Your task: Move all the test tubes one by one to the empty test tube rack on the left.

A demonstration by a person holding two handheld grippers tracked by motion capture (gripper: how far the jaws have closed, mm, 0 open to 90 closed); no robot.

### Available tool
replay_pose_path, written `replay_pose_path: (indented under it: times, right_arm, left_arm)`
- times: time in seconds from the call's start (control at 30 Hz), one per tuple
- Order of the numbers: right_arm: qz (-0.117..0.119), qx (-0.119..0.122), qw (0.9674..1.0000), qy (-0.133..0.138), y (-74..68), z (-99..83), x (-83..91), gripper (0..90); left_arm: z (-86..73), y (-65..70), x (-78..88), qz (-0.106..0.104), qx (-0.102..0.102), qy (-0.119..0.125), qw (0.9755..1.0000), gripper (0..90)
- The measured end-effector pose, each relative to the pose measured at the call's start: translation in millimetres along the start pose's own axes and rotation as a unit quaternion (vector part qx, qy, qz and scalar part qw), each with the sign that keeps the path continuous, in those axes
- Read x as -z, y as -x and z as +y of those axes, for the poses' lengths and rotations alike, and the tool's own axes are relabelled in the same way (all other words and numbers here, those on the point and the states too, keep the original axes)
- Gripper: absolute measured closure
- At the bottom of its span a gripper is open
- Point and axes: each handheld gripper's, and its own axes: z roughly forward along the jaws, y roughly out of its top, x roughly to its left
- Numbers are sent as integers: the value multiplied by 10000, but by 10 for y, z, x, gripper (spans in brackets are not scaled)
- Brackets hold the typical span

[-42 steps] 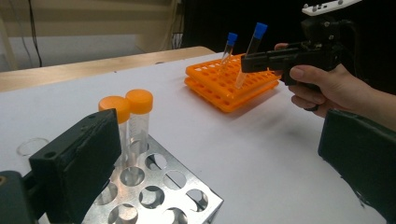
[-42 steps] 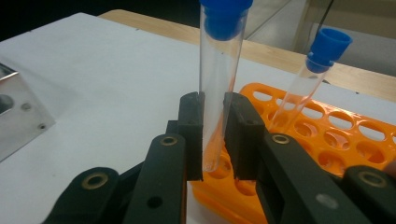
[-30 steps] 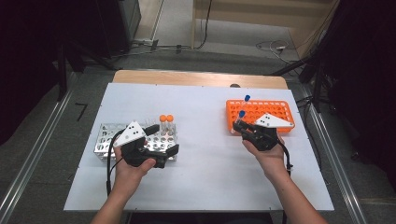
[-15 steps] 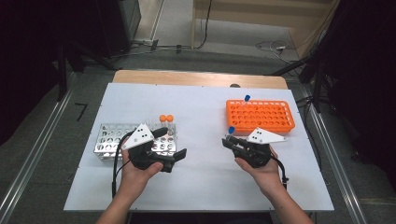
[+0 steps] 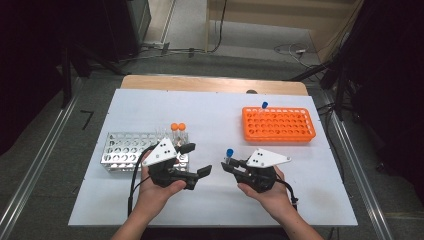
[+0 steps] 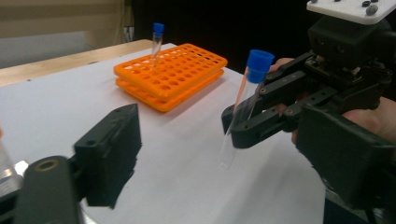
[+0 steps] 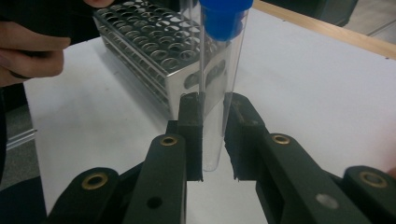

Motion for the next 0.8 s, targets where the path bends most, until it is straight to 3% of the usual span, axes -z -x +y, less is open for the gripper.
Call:
replay_pose_path:
  times: [0.2, 0.37, 0.63, 0.8]
  right_arm:
    - [182, 135, 9997, -41, -132, 21, -51, 752]
    - [296, 199, 9993, -71, -218, 37, -74, 752]
    - [436, 234, 9987, -78, -294, 52, -93, 752]
    - [489, 213, 9985, -86, -293, 52, -93, 752]
  left_arm:
    - [-3, 72, -67, -318, -68, -45, 9995, 406]
    - [-7, 114, -113, -506, -93, -95, 9986, 544]
    - [-15, 141, -149, -623, -190, -155, 9978, 712]
    - [-18, 142, -139, -593, -280, -148, 9977, 748]
